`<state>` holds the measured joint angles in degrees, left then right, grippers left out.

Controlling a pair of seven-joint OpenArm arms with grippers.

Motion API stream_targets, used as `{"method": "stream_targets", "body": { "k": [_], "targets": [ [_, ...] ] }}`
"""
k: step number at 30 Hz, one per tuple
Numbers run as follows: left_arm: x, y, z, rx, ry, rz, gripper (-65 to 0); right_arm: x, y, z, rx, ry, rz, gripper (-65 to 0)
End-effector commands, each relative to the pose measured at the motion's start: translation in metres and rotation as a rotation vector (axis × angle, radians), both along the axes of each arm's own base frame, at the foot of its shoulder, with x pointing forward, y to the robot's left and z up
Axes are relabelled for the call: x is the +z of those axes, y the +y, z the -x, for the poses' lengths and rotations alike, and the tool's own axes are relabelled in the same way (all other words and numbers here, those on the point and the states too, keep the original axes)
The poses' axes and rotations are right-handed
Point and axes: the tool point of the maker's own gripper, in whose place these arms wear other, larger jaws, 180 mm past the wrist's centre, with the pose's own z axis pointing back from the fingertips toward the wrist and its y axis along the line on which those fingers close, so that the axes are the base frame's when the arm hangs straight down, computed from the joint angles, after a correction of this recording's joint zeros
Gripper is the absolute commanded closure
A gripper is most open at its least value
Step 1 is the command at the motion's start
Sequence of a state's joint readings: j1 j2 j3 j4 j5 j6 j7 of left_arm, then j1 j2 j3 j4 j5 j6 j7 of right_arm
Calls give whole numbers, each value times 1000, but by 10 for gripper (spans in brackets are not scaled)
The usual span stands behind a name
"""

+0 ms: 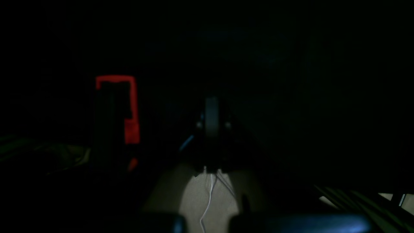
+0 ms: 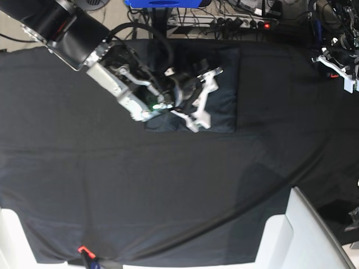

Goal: Fold the T-shirt properly

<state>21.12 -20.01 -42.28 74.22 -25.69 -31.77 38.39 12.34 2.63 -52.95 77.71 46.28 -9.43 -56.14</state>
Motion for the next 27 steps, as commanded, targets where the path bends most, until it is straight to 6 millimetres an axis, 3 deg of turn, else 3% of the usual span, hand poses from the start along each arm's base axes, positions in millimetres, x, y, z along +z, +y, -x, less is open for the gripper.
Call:
{"method": "stream_targets", "body": {
  "k": [1,12,17,19,21,25,27],
  "targets": [
    [11,8,-6,-8,-29,-22,0,13,11,-7,15,-23,-36,-345],
    [12,9,-7,-9,-31,-23,0,29,52,5,164,-50,-41,-347],
    [15,9,-17,-7,-52,-22,0,63,66,5,233,-137,-106,-344],
    [15,9,-17,-7,-53,-22,0,82,54,-3,228,-200,-146,-342],
    [15,9,-18,-7,-55,-22,0,89,29,-19,145,-213,-163,-341],
    [16,11,-17,-4,-53,-26,0,78,-40,-48,-122,-187,-145,-326],
    [17,12,-17,-4,-54,-28,0,67,-72,-57,-227,-171,-114,-240]
  ]
}}
